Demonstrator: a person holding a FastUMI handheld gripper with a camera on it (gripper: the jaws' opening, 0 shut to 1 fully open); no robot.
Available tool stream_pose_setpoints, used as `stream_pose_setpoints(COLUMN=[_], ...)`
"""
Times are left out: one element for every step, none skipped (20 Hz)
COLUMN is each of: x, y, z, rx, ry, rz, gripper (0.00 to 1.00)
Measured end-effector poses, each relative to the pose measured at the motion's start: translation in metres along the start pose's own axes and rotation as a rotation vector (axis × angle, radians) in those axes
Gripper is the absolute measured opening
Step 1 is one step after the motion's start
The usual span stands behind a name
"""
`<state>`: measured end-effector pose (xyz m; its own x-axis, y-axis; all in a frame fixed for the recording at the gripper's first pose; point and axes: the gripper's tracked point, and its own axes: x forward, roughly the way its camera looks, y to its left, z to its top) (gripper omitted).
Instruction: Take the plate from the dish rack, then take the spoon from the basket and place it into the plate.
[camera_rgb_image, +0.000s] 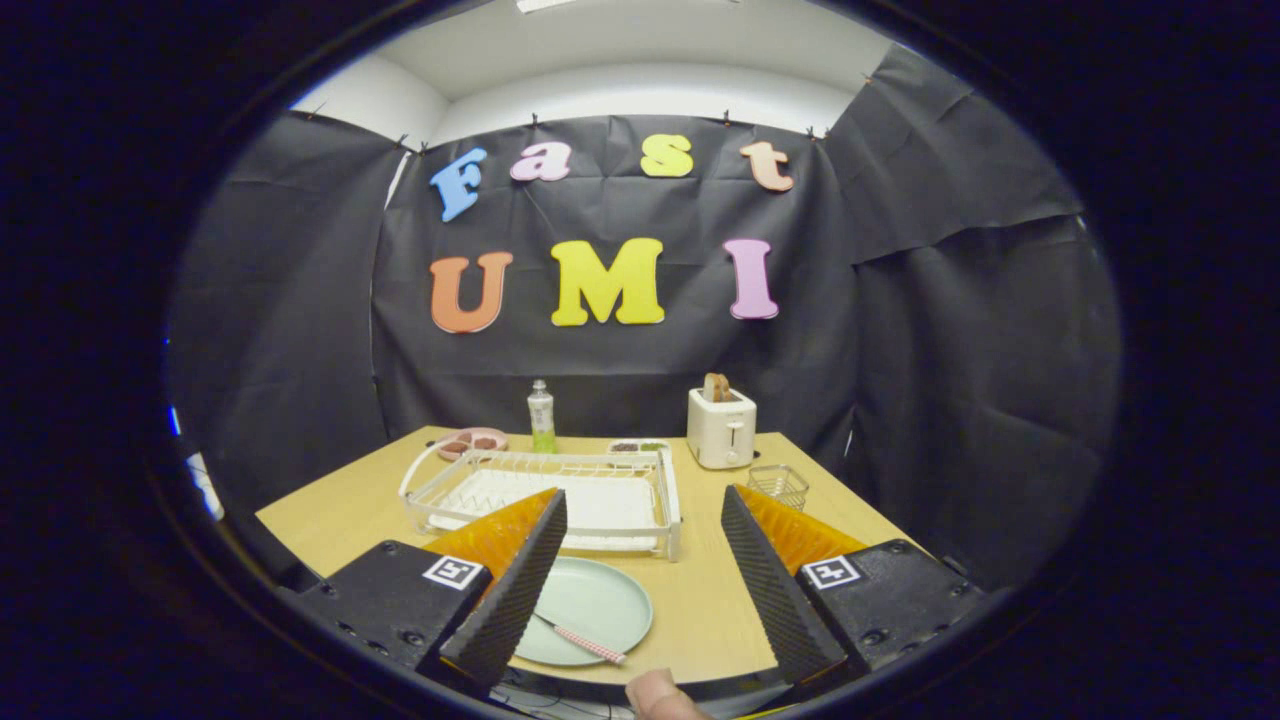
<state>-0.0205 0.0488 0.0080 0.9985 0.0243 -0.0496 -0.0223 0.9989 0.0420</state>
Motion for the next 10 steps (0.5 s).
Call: stream_pose_setpoints(x=[-0.008,-0.015,-0.023,-0.031,-0.036,-0.041,-0.045,-0.048,-0.049,-0.049], y=[-0.001,-0.003,-0.005,-0.009,-0.012,-0.014,-0.017,-0.018,-0.018,-0.019], z=[0.006,0.010,0.014,0.017,0.020,0.023,0.022,0.023,0.024,0.027], rx=[0.020,0.028,0.031,0.026,0.029,0.029,0.031,0.034,0.036,0.040], ry=[-0.015,-0.024,-0.036,-0.044,-0.052,-0.056,-0.056,-0.051,-0.045,-0.043], rz=[0.013,0.018,0.019,0.013,0.005,0.002,-0.004,-0.006,0.000,0.005], gripper=[1.00,1.00,1.00,1.00,1.00,1.00,1.00,1.00,1.00,1.00])
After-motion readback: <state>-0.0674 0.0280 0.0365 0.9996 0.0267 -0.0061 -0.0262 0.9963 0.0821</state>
